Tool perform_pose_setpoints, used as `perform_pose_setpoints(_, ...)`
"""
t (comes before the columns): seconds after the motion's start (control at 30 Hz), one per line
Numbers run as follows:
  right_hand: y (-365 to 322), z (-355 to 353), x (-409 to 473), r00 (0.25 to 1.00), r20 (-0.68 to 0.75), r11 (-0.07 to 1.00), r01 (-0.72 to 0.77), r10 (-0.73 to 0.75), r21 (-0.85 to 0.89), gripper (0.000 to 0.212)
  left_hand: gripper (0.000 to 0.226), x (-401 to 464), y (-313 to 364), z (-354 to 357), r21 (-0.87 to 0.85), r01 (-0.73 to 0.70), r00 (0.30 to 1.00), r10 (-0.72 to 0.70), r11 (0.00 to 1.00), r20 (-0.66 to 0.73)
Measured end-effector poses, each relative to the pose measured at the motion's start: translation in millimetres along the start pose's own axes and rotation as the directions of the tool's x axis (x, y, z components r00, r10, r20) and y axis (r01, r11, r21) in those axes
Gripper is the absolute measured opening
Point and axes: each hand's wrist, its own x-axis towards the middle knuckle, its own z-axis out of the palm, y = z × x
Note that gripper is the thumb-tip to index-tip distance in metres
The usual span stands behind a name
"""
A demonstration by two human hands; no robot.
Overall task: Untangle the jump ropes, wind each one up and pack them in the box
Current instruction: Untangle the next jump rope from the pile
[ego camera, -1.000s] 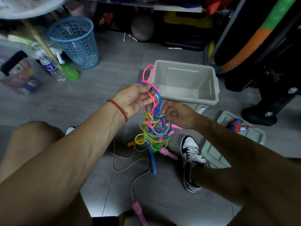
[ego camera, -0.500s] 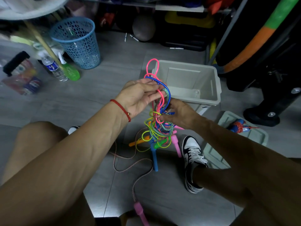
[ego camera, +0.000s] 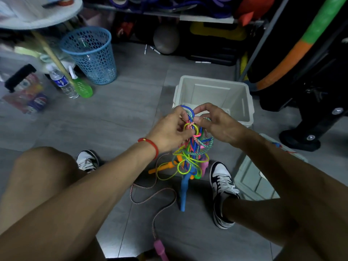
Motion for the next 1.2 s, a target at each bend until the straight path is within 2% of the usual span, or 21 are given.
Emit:
perform_pose_setpoints(0.1, -5.7, -3.6, -1.9, 1.0, 0.011, 0.999, 0.0, -0.001, 0.037, 0.024, 0.034, -0.9, -2.0, 6.6, -0.174, 0.029, 1.0, -0.03, 0.984, -0.002)
perform_pose_setpoints(0.17, -7.8, -6.5, -1.9, 1.0, 0.022, 1.0, 0.007, -0.007, 0.002, 0.019, 0.033, -0.6, -0.5, 9.7, -0.239, 0.069, 0.997, -0.074, 0.969, -0.014)
perform_pose_setpoints(0.3, -9.7, -13.5, 1.5, 0.996, 0.002, 0.964, 0.083, -0.085, -0.253, 0.016, 0.027, 0.4, 5.2, 14.3, -0.473, 0.176, 0.976, -0.216, 0.863, -0.031)
perform_pose_setpoints(0.37, -11.3, -12.1, 2.7, 0.984, -0.063, 0.897, 0.126, -0.168, -0.424, 0.021, 0.019, 1.9, 9.8, 12.4, -0.537, 0.213, 0.959, -0.279, 0.816, -0.043)
perform_pose_setpoints(0.43, -16.8, -8.9, 1.5, 0.939, -0.151, 0.795, 0.167, -0.308, -0.584, 0.028, 0.017, 2.7, 14.1, 7.6, -0.605, 0.254, 0.932, -0.359, 0.754, -0.056)
perform_pose_setpoints(0.5, -25.7, -5.4, -3.3, 0.863, -0.225, 0.734, 0.216, -0.451, -0.644, 0.024, 0.012, 5.4, 12.8, 2.6, -0.675, 0.302, 0.886, -0.46, 0.673, -0.063)
perform_pose_setpoints(0.57, -30.4, -1.5, -10.9, 0.853, -0.18, 0.704, 0.265, -0.49, -0.659, 0.013, 0.005, 6.1, 10.4, -1.2, -0.714, 0.33, 0.845, -0.531, 0.618, -0.069)
perform_pose_setpoints(0.67, -23.1, 14.1, -20.5, 0.914, -0.053, 0.649, 0.243, -0.401, -0.721, 0.012, 0.007, 6.9, 8.3, -1.1, -0.73, 0.355, 0.818, -0.573, 0.584, -0.06)
perform_pose_setpoints(0.77, -15.3, 22.6, -17.6, 0.918, -0.086, 0.681, 0.222, -0.388, -0.698, 0.016, 0.005, 6.9, 6.3, -2.6, -0.715, 0.395, 0.811, -0.585, 0.577, -0.024)
perform_pose_setpoints(0.87, -20.2, 22.8, -13.9, 0.939, -0.127, 0.781, 0.186, -0.32, -0.596, 0.016, 0.013, 5.7, 3.3, -11.0, -0.693, 0.416, 0.854, -0.514, 0.589, 0.076)
perform_pose_setpoints(0.97, -24.1, 19.2, -14.4, 0.95, -0.131, 0.786, 0.152, -0.283, -0.599, 0.009, 0.023, 3.1, 0.3, -15.5, -0.67, 0.407, 0.897, -0.41, 0.62, 0.166)
perform_pose_setpoints(1.03, -29.6, 19.1, -16.0, 0.967, -0.1, 0.792, 0.131, -0.236, -0.596, 0.011, 0.032, 2.4, -2.7, -12.7, -0.634, 0.372, 0.912, -0.394, 0.678, 0.113)
perform_pose_setpoints(1.13, -34.4, 17.7, -15.3, 0.993, -0.035, 0.805, 0.071, -0.114, -0.589, 0.015, 0.028, 2.1, -5.8, -9.9, -0.604, 0.363, 0.901, -0.433, 0.709, 0.033)
perform_pose_setpoints(1.2, -34.4, 13.9, -15.8, 1.0, -0.022, 0.903, -0.021, 0.013, -0.428, 0.022, 0.018, 1.5, -6.5, -8.5, -0.544, 0.377, 0.903, -0.428, 0.75, 0.035)
